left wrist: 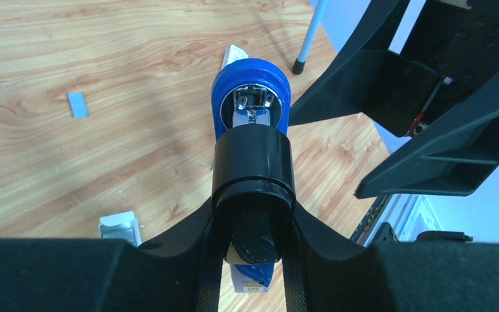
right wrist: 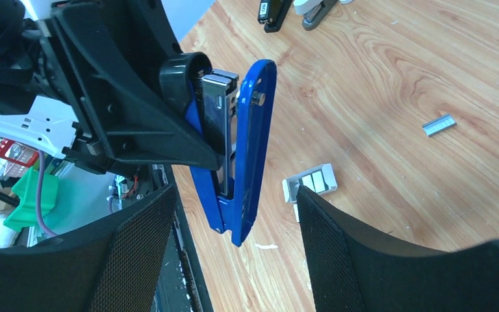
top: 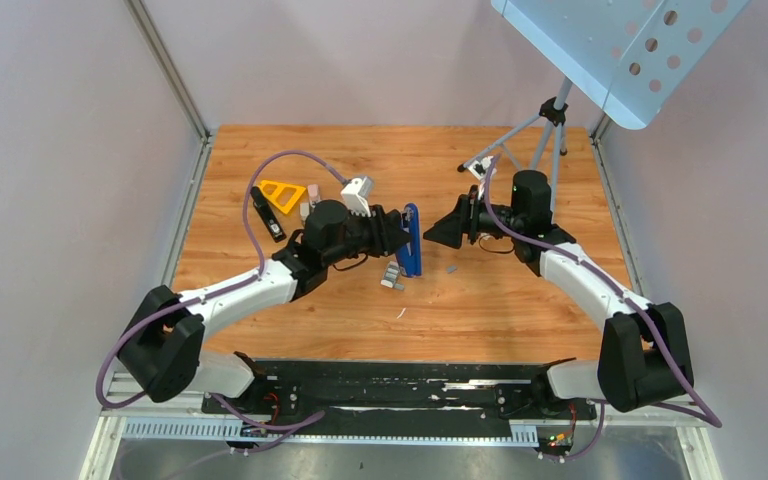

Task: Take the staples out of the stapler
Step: Unload the staple at the center of the board.

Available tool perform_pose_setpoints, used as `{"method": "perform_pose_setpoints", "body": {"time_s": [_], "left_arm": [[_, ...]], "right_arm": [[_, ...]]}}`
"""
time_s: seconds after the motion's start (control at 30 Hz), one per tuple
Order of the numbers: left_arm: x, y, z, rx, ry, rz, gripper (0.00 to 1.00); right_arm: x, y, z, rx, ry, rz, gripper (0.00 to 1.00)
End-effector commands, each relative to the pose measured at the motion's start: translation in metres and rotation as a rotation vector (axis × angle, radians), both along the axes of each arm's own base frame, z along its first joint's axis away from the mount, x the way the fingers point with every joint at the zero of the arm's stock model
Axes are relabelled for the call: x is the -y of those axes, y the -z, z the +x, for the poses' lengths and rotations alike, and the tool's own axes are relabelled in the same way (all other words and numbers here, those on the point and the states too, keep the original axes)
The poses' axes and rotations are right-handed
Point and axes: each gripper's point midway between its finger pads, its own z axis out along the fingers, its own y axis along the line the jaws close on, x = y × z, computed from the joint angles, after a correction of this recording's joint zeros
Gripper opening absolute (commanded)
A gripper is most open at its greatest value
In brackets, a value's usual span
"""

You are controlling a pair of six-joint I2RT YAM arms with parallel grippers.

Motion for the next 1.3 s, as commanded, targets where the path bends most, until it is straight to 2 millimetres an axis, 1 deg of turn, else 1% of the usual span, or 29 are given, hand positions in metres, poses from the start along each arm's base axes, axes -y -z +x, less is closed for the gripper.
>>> {"method": "perform_pose_setpoints", "body": {"time_s": [0.0,0.13,0.33,0.57,0.67,0.83,1.0,1.1,1.17,1.2,1.27], "left_arm": [[0.016,-0.046,0.009,0.126,-0.008,-0.102,0.0],[0.023,-0.046,0.007,0.126,0.007,-0.109,0.0],[0.031,-0.048,0.004,0.132,0.02,-0.115,0.0],[0.038,-0.048,0.001,0.133,0.028,-0.117,0.0],[0.04,-0.048,0.0,0.132,0.029,-0.116,0.0],[0.041,-0.049,-0.001,0.136,0.029,-0.115,0.0],[0.043,-0.049,-0.003,0.138,0.034,-0.119,0.0],[0.044,-0.05,-0.003,0.14,0.035,-0.122,0.0],[0.045,-0.05,-0.003,0.14,0.037,-0.122,0.0],[0.045,-0.05,-0.004,0.14,0.037,-0.123,0.0],[0.045,-0.05,-0.004,0.14,0.037,-0.125,0.0]], "right_arm": [[-0.003,0.003,0.001,0.023,0.016,-0.013,0.71],[-0.003,0.005,0.006,0.03,0.046,-0.025,0.68],[-0.001,0.009,0.017,0.028,0.119,-0.044,0.61],[-0.008,0.013,0.01,0.021,0.098,-0.05,0.56],[-0.008,0.017,0.008,0.014,0.103,-0.054,0.53],[-0.007,0.021,0.008,0.002,0.113,-0.061,0.49],[-0.007,0.02,0.009,0.003,0.114,-0.059,0.44],[-0.007,0.02,0.01,0.003,0.117,-0.059,0.38],[-0.006,0.021,0.011,-0.001,0.127,-0.064,0.3],[-0.005,0.021,0.012,-0.003,0.134,-0.067,0.24],[-0.005,0.021,0.012,-0.002,0.138,-0.068,0.17]]}}
